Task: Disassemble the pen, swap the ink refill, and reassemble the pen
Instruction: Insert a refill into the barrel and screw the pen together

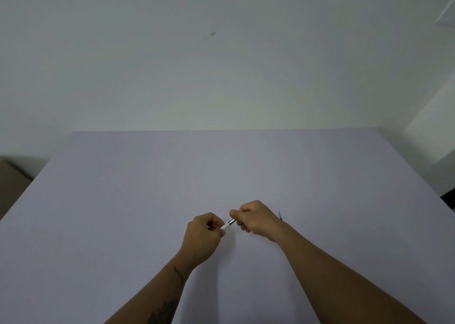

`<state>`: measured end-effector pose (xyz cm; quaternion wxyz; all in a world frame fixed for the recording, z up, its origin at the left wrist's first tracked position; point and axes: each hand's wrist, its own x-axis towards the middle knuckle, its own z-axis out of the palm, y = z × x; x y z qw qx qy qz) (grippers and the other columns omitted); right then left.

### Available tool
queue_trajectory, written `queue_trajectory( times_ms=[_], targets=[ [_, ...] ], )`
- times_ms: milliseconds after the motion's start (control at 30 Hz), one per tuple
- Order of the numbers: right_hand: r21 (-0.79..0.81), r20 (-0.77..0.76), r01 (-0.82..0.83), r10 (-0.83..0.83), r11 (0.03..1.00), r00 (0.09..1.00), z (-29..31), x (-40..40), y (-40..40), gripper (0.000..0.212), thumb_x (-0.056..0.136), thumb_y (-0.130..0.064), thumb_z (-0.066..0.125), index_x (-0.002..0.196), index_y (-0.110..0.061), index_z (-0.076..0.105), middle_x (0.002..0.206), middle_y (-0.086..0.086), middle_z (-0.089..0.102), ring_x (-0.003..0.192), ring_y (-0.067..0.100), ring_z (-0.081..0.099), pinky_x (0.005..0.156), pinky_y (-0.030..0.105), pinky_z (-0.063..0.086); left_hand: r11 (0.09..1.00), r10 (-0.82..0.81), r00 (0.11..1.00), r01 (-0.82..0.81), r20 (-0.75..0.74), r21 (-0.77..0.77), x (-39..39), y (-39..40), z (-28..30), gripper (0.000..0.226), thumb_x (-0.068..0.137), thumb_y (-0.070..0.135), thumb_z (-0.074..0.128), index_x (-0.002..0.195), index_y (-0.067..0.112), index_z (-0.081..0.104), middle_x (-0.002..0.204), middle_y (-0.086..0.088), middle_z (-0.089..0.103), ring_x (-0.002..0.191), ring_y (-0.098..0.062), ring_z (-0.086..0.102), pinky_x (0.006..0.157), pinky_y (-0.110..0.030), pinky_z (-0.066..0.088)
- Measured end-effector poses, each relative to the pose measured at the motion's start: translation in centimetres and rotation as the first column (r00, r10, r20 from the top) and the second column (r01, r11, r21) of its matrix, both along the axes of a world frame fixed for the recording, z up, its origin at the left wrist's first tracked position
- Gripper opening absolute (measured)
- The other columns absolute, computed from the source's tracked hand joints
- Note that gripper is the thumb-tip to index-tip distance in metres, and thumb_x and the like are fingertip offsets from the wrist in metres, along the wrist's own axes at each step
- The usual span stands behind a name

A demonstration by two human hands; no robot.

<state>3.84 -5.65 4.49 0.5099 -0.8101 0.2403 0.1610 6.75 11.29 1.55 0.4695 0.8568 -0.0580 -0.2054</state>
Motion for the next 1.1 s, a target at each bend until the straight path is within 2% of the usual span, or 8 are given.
queue_trajectory(
  times_ms=[167,267,400,500,800,933,1033,1100],
  targets=[
    [0.158,-0.119,0.085,-0.066,0.984,0.991,1.1,0.4,-0.3,0.039,0.093,-0.042,0.055,0.094,-0.008,0.075,0.079,0.004,0.072,0.066,0.016,0.063,0.059,0.026,0.048,1.000,0.014,1.000,-0.014,-0.002,0.006,0.0,0.4,0.0,0.016,0.080,0.007,0.070,0.073,0.022,0.069,0.069,0.002,0.065,0.050,-0.006,0.050,0.045,-0.015,0.040],
    [0.228,-0.108,0.107,-0.084,0.968,0.991,1.2,0.6,-0.7,0.029,0.091,-0.031,0.061,0.100,-0.007,0.075,0.086,0.008,0.075,0.073,0.018,0.064,0.061,0.027,0.049,1.000,0.020,1.000,-0.020,0.005,0.011,0.0,0.5,0.1,0.015,0.079,0.008,0.070,0.073,0.022,0.070,0.070,0.001,0.066,0.052,-0.008,0.051,0.048,-0.018,0.041],
    [0.205,-0.063,0.064,-0.052,0.977,0.997,1.1,0.6,-0.8,0.013,0.086,-0.012,0.067,0.094,-0.008,0.077,0.084,0.007,0.076,0.071,0.015,0.064,0.061,0.024,0.050,1.000,0.020,1.000,-0.020,0.004,-0.003,0.2,0.5,0.2,0.016,0.079,0.007,0.070,0.072,0.022,0.070,0.068,0.002,0.065,0.049,-0.006,0.050,0.046,-0.017,0.040],
    [0.173,-0.037,0.079,-0.074,0.982,0.997,0.8,0.6,-0.6,0.010,0.086,-0.010,0.067,0.087,-0.009,0.076,0.079,0.006,0.076,0.067,0.012,0.065,0.059,0.023,0.049,1.000,0.013,1.000,-0.013,0.002,-0.012,0.2,0.3,0.4,0.014,0.080,0.006,0.070,0.074,0.019,0.070,0.068,0.000,0.065,0.050,-0.008,0.050,0.046,-0.017,0.041],
    [-0.006,-0.005,0.050,-0.050,0.999,0.999,0.1,0.1,0.2,0.022,0.088,-0.033,0.066,0.075,-0.016,0.072,0.070,0.000,0.072,0.059,0.009,0.059,0.054,0.022,0.045,1.000,0.000,1.000,0.000,-0.001,-0.006,0.0,0.5,0.3,0.017,0.080,0.006,0.069,0.073,0.021,0.070,0.067,0.001,0.065,0.049,-0.007,0.050,0.046,-0.017,0.041],
    [-0.008,0.005,0.047,-0.047,0.999,0.999,0.3,-0.1,0.5,0.025,0.088,-0.036,0.065,0.078,-0.014,0.072,0.072,0.002,0.072,0.060,0.010,0.059,0.052,0.021,0.045,1.000,0.005,1.000,-0.005,0.002,0.001,0.0,0.6,0.2,0.017,0.079,0.007,0.070,0.072,0.022,0.070,0.068,0.001,0.066,0.048,-0.005,0.050,0.045,-0.015,0.042],
    [0.069,0.013,0.062,-0.063,0.996,0.998,0.5,-0.2,0.4,0.008,0.087,-0.023,0.069,0.090,-0.018,0.074,0.079,0.001,0.073,0.065,0.010,0.062,0.054,0.020,0.046,1.000,0.005,1.000,-0.005,0.005,-0.001,0.1,0.6,0.3,0.017,0.080,0.007,0.070,0.072,0.022,0.070,0.069,0.000,0.067,0.051,-0.007,0.052,0.047,-0.018,0.043],
    [0.125,0.019,0.063,-0.066,0.990,0.998,0.7,-0.2,0.1,0.015,0.085,-0.010,0.069,0.094,-0.021,0.074,0.083,0.002,0.073,0.069,0.012,0.063,0.056,0.021,0.048,1.000,0.008,1.000,-0.008,0.007,0.001,0.2,0.6,0.3,0.017,0.080,0.007,0.071,0.073,0.022,0.070,0.069,-0.001,0.067,0.051,-0.008,0.052,0.048,-0.019,0.043]
  ],
)
